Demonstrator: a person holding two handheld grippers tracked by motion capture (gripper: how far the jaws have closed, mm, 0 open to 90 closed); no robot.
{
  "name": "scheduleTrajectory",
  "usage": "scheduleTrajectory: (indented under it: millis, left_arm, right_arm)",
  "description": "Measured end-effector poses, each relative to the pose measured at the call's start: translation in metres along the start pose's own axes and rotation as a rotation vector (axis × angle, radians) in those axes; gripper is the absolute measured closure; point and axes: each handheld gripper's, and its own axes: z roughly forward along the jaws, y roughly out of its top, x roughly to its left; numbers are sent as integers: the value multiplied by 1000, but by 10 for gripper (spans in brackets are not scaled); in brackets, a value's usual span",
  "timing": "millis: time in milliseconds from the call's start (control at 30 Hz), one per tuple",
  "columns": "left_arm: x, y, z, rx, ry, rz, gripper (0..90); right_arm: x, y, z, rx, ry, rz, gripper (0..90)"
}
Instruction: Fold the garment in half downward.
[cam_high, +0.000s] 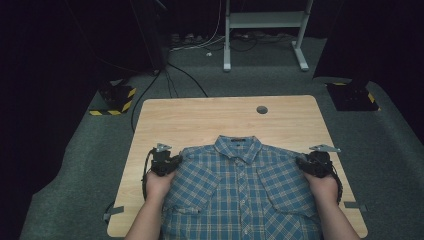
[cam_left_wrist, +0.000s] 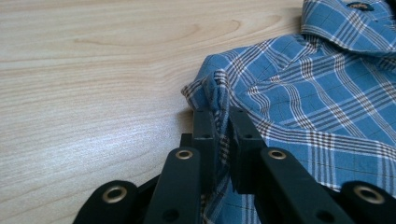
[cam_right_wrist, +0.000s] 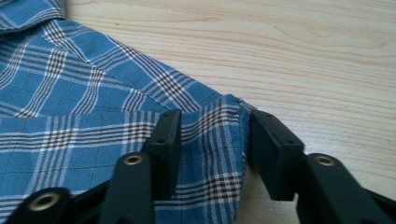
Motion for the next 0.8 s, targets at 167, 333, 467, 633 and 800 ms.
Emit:
scheduleTrajectory:
  millis: [167,333,467,633,800]
  left_arm:
    - [2,-3,5,16,2,-14,828]
    - [6,0,9,15,6,-33,842]
    - [6,13,8,-12,20,-12,844]
    - [1,56,2,-93,43,9,849]
    - [3,106,-15,-182,65,-14,854]
  right_arm:
    - [0,2,0,11,25,2,730]
    - [5,6,0,6,38,-39,840]
    - [6,15,-3,-35,21,-53,843]
    - [7,46,-14,-92,-12,-92,848]
    - [4,94,-34,-194,-58,-118,851]
